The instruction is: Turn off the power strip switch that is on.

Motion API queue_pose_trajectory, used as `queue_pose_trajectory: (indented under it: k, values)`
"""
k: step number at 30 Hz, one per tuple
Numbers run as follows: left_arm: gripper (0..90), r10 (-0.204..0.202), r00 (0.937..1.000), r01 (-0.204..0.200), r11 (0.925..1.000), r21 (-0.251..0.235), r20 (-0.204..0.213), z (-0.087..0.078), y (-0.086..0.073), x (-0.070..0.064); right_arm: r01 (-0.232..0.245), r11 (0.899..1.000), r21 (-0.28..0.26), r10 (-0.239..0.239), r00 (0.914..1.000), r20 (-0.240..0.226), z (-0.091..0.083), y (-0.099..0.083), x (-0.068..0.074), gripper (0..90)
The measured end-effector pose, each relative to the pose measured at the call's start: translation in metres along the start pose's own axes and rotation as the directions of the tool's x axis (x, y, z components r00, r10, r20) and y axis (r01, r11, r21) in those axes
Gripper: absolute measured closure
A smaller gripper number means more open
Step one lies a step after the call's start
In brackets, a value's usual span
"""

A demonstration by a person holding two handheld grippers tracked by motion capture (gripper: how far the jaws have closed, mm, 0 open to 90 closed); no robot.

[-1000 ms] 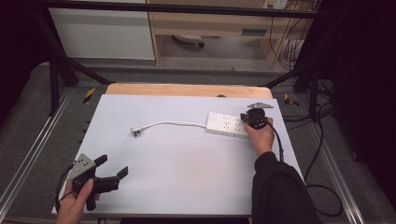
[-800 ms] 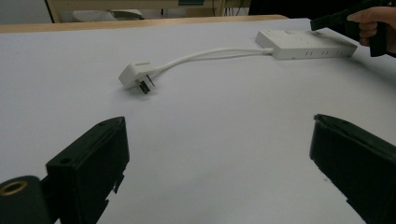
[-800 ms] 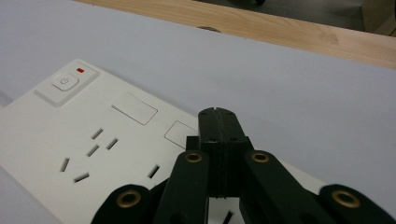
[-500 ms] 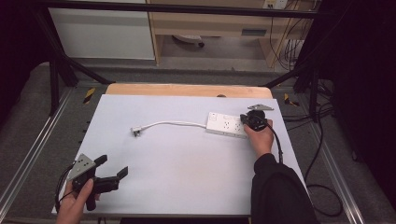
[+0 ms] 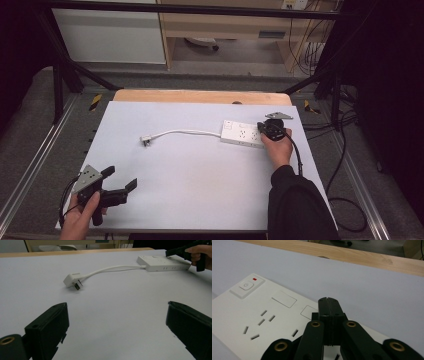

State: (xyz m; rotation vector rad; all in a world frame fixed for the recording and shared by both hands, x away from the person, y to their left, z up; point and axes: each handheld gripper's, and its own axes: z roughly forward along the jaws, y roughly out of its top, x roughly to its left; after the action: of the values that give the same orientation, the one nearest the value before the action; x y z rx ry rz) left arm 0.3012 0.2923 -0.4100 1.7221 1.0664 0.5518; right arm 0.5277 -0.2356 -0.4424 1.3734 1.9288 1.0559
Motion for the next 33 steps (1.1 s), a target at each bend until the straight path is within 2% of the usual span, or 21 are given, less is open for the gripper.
queue_pose_trajectory:
  k: [11, 25, 33]
  values:
    - [4.7, 0.0, 1.0, 0.0, 1.0, 0.0, -0.001, 0.0001, 0.0, -0.0001, -0.006, 1.0, -0.007, 0.006, 0.9999, 0.009, 0.0006, -0.0007, 0.0006, 90.0]
    - [4.6, 0.001, 1.0, -0.001, 1.0, 0.0, -0.001, 0.0002, 0.0, -0.0001, 0.013, 1.0, -0.018, -0.012, 0.9996, 0.026, 0.0013, -0.002, 0.0027, 90.0]
    - [4.7, 0.0, 1.0, 0.0, 1.0, 0.001, -0.002, 0.0004, -0.0001, 0.0, -0.015, 1.0, -0.022, 0.015, 0.9995, 0.026, 0.0017, -0.0054, 0.001, 90.0]
